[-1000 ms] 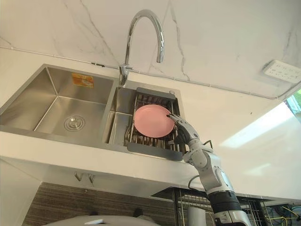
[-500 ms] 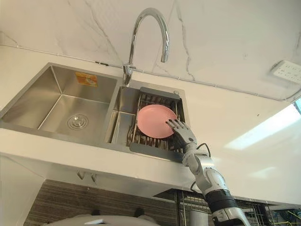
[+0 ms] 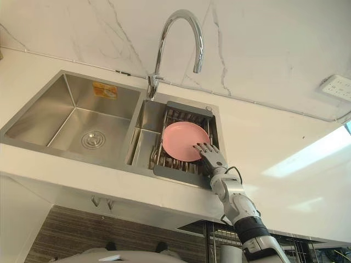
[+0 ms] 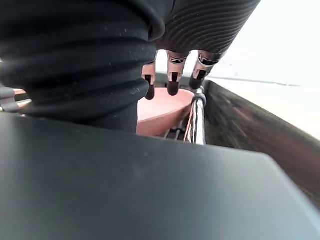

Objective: Walk over to the sink, pick up the cup, carry it to the dishwasher, place the cup inside the dishwasher, then close the dishwasher door

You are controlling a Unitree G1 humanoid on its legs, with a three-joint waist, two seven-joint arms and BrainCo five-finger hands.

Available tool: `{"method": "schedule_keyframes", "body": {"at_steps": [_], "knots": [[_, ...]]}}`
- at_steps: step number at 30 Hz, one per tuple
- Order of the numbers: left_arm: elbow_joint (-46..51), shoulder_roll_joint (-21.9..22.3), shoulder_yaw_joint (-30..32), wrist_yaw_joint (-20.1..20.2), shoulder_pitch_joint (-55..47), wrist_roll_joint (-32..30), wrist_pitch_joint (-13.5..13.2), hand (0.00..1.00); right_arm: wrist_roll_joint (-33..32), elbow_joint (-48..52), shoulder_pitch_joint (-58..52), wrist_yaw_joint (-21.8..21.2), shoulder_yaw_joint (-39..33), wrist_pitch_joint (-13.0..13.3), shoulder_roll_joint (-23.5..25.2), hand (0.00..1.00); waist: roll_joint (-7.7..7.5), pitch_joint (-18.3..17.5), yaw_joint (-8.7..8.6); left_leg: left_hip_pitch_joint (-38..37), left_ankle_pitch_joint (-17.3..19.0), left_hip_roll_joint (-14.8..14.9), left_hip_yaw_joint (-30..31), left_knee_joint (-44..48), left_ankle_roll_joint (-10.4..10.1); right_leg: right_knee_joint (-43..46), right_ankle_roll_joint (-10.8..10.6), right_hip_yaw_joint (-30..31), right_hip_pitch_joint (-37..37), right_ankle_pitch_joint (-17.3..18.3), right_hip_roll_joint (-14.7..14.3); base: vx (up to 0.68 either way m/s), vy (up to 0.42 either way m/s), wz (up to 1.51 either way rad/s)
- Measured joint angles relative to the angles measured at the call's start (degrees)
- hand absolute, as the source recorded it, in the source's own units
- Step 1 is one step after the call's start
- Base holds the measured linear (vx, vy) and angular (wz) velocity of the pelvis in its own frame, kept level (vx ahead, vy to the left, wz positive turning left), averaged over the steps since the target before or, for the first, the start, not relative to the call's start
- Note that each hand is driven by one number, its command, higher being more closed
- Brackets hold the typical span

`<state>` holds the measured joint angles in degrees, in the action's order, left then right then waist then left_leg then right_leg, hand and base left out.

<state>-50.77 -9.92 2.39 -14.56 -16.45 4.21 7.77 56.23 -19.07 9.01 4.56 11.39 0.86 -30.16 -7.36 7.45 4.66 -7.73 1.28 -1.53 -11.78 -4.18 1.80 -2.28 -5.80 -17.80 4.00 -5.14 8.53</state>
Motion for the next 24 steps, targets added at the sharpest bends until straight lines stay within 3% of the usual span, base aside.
{"method": "schedule_keyframes", "body": {"at_steps": [5, 13, 20, 24], "knots": [[0.0, -0.6, -0.5, 0.0, 0.0, 0.0, 0.0, 0.0, 0.5, -2.2, 1.2, 3.9, 2.0, -0.1, 0.0, 0.0, -0.57, 0.2, 0.11, 0.6, 0.1, 0.0, 0.4, 0.0, -0.5, 0.1, 0.5, -0.3, 0.0, 0.4, 0.1, -0.05, 0.005, 0.03], [-0.4, -0.7, -0.9, 0.0, 0.1, -1.0, 0.0, 0.0, 0.5, -4.8, 3.4, 8.0, 4.0, -2.5, 0.2, 0.0, -0.81, 0.9, 0.78, 0.9, 0.1, 0.0, 0.8, 0.0, -0.5, 0.6, 0.2, -0.6, -0.1, 0.8, 0.3, -0.04, 0.011, 0.03], [-0.3, -0.9, -0.9, 0.1, 0.1, -1.1, 0.0, 0.0, -0.2, -5.3, 3.8, 8.6, 4.0, -3.6, 0.2, 0.0, -1.1, 1.3, 1.0, 2.1, 0.2, 0.1, 1.0, 1.2, -0.4, 0.4, 0.2, -1.6, -0.5, 0.8, 0.5, 0.0, 0.003, 0.0], [-0.3, -1.0, -0.9, 0.4, 0.2, -2.1, 0.0, 0.0, -5.9, -7.5, 5.3, 8.2, 3.9, -3.0, 0.2, 0.0, -1.29, 1.4, 1.11, 2.8, 0.2, 0.1, 1.0, 1.4, -0.4, 0.6, 0.1, -1.6, -1.0, 0.8, 0.6, 0.0, 0.0, 0.0]]}}
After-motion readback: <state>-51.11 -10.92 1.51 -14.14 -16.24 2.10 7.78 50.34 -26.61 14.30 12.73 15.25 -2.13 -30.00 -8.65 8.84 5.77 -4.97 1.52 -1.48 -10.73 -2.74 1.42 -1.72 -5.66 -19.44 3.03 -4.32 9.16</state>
